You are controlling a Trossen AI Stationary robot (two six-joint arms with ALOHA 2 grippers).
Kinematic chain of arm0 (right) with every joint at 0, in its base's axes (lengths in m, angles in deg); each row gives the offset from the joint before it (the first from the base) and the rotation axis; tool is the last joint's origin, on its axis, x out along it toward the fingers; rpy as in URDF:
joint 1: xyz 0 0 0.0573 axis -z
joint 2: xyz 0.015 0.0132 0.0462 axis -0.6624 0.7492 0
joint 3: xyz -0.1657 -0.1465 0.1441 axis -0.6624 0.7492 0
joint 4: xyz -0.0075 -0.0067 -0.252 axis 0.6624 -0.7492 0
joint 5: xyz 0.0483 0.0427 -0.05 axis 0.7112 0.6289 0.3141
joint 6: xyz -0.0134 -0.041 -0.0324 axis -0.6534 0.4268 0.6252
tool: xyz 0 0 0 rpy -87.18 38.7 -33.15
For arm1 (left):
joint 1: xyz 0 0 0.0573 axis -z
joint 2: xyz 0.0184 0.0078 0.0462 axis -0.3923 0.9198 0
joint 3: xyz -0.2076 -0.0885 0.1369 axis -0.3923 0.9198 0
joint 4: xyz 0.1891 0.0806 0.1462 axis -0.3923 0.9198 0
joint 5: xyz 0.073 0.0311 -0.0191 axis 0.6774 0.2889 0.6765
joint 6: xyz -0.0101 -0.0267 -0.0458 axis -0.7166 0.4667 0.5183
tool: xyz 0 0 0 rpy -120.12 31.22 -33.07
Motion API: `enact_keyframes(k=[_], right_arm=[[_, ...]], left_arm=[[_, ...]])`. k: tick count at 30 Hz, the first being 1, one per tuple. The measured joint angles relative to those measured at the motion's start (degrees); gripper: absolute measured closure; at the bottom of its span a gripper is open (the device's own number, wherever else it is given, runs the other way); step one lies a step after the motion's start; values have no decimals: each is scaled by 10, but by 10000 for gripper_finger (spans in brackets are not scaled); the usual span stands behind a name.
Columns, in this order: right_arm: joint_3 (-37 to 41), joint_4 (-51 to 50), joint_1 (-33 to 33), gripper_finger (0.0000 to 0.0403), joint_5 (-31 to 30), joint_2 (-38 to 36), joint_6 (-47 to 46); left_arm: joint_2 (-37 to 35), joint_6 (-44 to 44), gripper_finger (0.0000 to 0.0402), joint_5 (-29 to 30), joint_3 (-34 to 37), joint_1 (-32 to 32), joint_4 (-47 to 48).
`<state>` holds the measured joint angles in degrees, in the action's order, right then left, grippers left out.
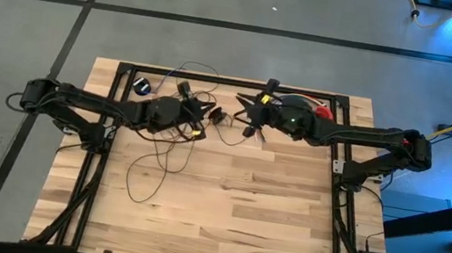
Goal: Coiling cords
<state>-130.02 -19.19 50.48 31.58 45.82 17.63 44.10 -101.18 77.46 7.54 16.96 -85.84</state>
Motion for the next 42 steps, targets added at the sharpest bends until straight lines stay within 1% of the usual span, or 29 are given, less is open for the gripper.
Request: enact_keyframes(k=[2, 4, 8, 11, 14, 16, 19, 21, 25, 28, 31, 34, 40, 42], right_arm=[[0, -24, 0, 363, 18, 0, -8], [0, -51, 6, 363, 27, 0, -10], [0, -79, 52, 363, 63, 17, -70], [1, -81, 109, 363, 121, 42, -105], [1, -77, 162, 357, 198, 75, -145], [1, -66, 187, 344, 246, 99, -167], [1, -47, 205, 311, 302, 128, -188], [1, -41, 208, 284, 318, 143, -181], [-1, -26, 207, 241, 319, 148, -126], [-3, -26, 207, 225, 319, 148, -109], [-3, -27, 207, 220, 312, 148, -108], [-3, -29, 207, 219, 282, 148, -108], [-3, -31, 207, 219, 240, 148, -104], [-3, -27, 207, 219, 218, 148, -94]], left_arm=[[0, 27, 394, -6, 0, -13, 14], [1, 51, 381, -14, 0, -26, 34], [17, 87, 330, -35, 0, -53, 47], [35, 79, 286, -38, 0, -77, 26], [46, 64, 254, -38, 0, -108, -6], [48, 63, 240, -37, 0, -130, -35], [48, 80, 231, -37, 0, -153, -83], [48, 80, 230, -36, 0, -160, -109], [48, 54, 229, -37, -1, -161, -129], [48, 48, 229, -37, -1, -155, -121], [52, 24, 229, -37, -1, -148, -105], [52, -19, 229, -37, -1, -143, -62], [61, -84, 229, -37, 0, -170, -65], [63, -73, 229, -37, 0, -184, -45]])
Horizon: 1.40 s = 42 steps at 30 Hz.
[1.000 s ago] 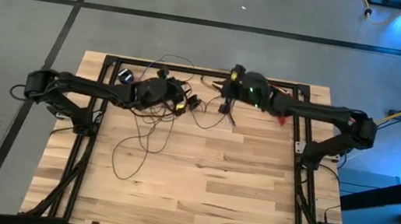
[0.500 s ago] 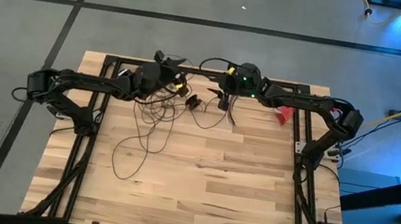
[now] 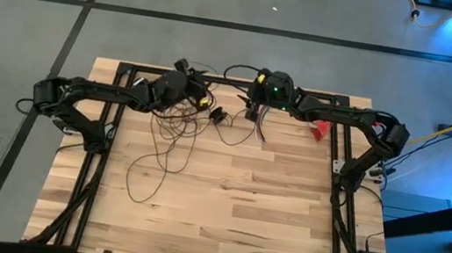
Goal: Coiling cords
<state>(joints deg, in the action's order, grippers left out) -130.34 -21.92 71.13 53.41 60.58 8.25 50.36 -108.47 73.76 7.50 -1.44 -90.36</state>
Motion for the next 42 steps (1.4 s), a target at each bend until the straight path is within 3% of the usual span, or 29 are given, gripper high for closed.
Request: enact_keyframes(k=[4, 8, 12, 17, 21, 25, 30, 35, 39, 42], right_arm=[[0, 1, 0, 219, -51, 0, -2], [0, -17, -3, 219, -56, -1, -29], [0, -18, -9, 219, -54, -5, -36], [-1, -72, -8, 219, 4, -5, -82], [1, -180, -19, 219, 62, -5, -98], [1, -246, -55, 219, 67, -8, -107], [1, -270, -113, 219, 10, -21, -107], [2, -277, -151, 219, -6, -21, -123], [43, -260, -158, 219, -7, -42, -127], [90, -225, -150, 219, -14, -73, -132]], left_arm=[[0, 31, 229, 0, 0, -36, -5], [0, 132, 229, 1, 0, -70, -56], [0, 185, 229, 1, 0, -82, -31], [-1, 275, 229, 1, 0, -52, -8], [8, 447, 229, -2, 1, -2, 109], [0, 341, 229, -3, 0, 24, 99], [3, 275, 229, -2, 1, 52, 105], [2, 290, 229, -9, 0, 62, 111], [6, 320, 229, -97, 0, 42, 122], [19, 331, 229, -123, 0, 20, 125]])
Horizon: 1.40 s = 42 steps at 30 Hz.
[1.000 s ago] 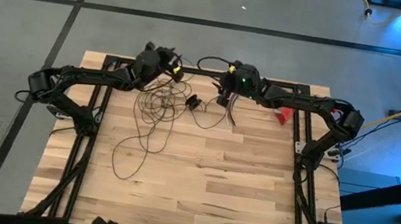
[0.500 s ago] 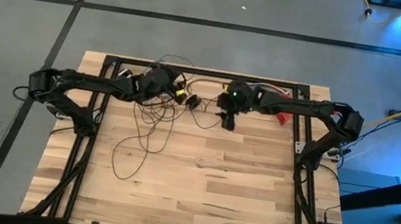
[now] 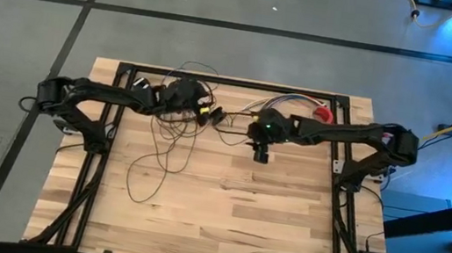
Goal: Coiling cords
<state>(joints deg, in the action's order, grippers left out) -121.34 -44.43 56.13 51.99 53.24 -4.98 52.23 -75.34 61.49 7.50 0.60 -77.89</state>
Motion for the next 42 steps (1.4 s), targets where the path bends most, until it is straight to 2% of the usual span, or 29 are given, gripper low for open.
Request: enact_keyframes(k=[7, 13, 23, 33, 39, 42], right_arm=[[93, 122, 7, 219, -22, -66, -29], [137, 202, 7, 219, -7, -71, -62], [144, 235, 7, 219, -6, -70, -79], [144, 265, 7, 219, -6, -64, -82], [144, 312, 7, 219, -6, -30, -85], [144, 335, 7, 219, -6, -7, -120]], left_arm=[[59, 18, 229, -81, 0, -24, 2], [113, 13, 229, -83, 0, -12, -12], [119, -31, 236, -82, 0, -16, -51], [149, -92, 292, -83, 0, -18, -45], [154, -137, 367, -83, 0, -18, -57], [154, -150, 395, -84, 0, -18, -60]])
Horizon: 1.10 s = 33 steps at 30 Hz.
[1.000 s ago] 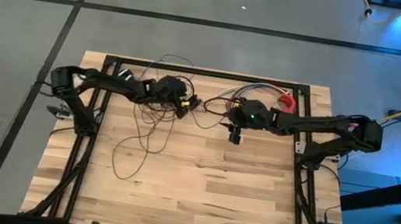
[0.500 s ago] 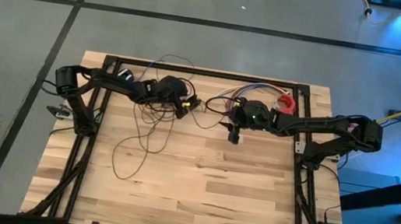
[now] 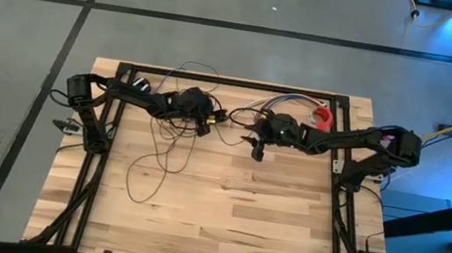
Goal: Coiling cords
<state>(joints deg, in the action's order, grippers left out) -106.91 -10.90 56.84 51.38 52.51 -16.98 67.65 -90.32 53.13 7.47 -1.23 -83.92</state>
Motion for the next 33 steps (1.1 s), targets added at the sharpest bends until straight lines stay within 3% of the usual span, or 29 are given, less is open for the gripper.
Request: enact_keyframes(k=[8, 13, 18, 24, 33], right_arm=[[-23, -19, -4, 219, 4, 12, -55], [-51, -74, -48, 219, -25, 5, -70], [-72, -160, -112, 219, -153, 4, -98], [-74, -162, -183, 222, -357, 8, -145], [-61, -14, -221, 273, -461, 71, -152]], left_arm=[[-17, -17, 397, 2, 0, 15, -7], [-53, -17, 399, 1, 0, 47, -7], [-100, -31, 399, 1, 0, 71, -7], [-136, -32, 399, 2, 0, 75, -24], [-140, -30, 400, -9, 0, 88, -26]])
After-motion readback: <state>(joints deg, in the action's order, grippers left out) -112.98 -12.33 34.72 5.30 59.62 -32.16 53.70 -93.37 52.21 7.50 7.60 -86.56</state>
